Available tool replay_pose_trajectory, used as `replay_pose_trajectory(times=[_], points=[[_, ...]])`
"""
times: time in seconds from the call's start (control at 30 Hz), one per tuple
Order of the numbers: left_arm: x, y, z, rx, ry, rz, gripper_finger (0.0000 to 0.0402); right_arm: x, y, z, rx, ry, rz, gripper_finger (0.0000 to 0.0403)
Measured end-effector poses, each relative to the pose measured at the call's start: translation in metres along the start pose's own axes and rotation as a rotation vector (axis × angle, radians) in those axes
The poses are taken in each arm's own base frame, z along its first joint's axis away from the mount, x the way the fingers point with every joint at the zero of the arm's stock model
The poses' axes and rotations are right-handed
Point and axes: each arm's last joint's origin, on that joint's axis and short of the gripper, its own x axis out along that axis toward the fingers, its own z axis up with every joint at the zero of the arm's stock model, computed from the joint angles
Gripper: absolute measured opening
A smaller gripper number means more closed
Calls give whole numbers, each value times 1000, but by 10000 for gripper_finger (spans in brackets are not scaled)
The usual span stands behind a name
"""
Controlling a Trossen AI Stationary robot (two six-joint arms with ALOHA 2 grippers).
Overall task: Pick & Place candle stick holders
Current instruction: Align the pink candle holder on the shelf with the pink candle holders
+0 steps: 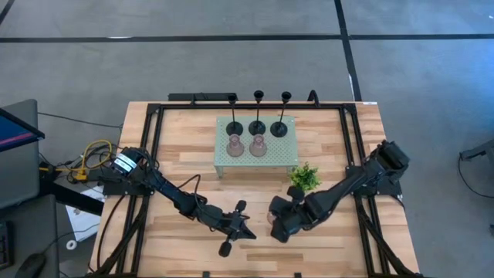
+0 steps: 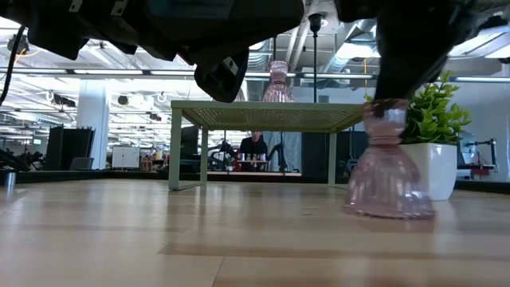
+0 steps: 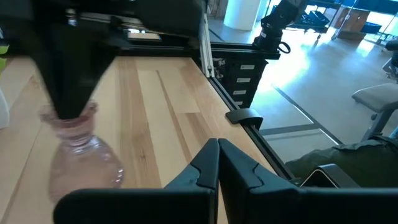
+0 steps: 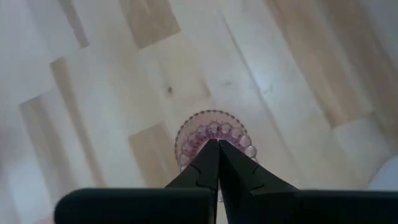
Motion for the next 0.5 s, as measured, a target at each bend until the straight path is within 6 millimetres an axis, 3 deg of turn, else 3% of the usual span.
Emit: replay_pose_trajectory(times=[0.2,0.5], points=[[0,-2,0,-2,2,-6,4,-5,-4,3,-36,-31,-19,0],[0,-3,-1,3,7,-8,4,-77,-5,-5,-99,-280,50,0]])
